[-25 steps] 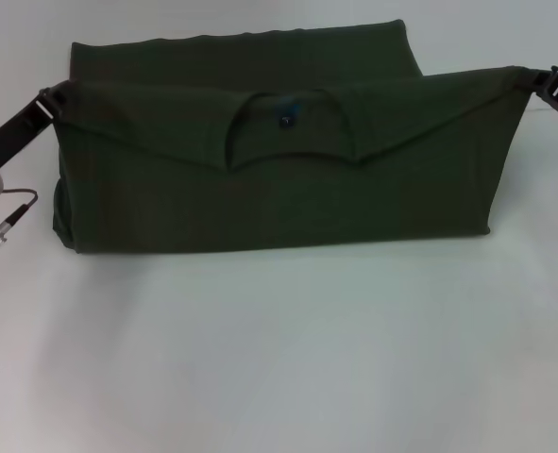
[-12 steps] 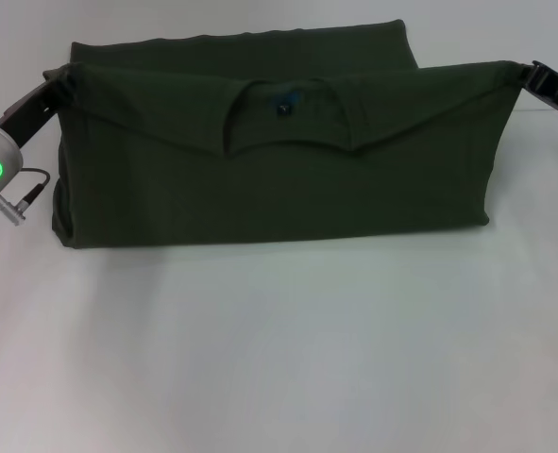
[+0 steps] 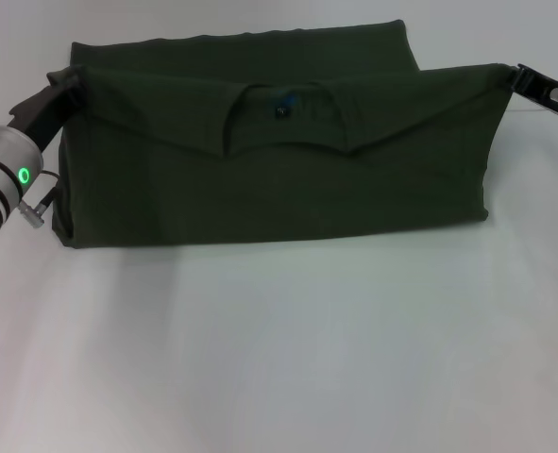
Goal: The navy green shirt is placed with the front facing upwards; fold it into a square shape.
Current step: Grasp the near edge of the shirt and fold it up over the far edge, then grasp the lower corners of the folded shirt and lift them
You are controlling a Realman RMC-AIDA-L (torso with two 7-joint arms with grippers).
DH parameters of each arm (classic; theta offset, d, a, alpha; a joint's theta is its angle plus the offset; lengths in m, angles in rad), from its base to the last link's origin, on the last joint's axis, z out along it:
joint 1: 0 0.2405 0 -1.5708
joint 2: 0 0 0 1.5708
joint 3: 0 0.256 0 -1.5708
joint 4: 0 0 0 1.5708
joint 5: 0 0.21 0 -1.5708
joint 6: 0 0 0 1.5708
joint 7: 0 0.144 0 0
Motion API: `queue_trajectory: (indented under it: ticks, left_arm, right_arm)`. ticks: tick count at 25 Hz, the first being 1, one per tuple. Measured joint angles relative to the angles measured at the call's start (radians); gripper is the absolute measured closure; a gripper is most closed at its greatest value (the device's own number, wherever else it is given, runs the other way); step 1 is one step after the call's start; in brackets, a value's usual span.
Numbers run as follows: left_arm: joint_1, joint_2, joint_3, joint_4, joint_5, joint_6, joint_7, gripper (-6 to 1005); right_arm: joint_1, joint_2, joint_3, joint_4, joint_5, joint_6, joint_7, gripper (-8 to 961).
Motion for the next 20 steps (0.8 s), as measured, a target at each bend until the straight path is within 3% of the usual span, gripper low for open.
queue_trajectory:
  ticks: [8,14,20]
  left_arm:
    - [-0.005,-0.003,0.004,-0.020,-0.026,0.019,0.067,891]
    - [0.004,-0.005,-0.004,-0.032,-0.062,0.064,0.109,890]
    - [0.010,-0.005,-0.006,-0.058,-0.173,0.068,0.184,788]
  right_arm:
    - [0.003,0.000,-0.003,0.003,0.004,0.004,-0.011,920]
    - [0.002,0.000,-0.003,0.003,0.019,0.001,-0.029,817]
    - [-0.006,0.000,-0.003,0.021,0.079,-0.017,-0.090,690]
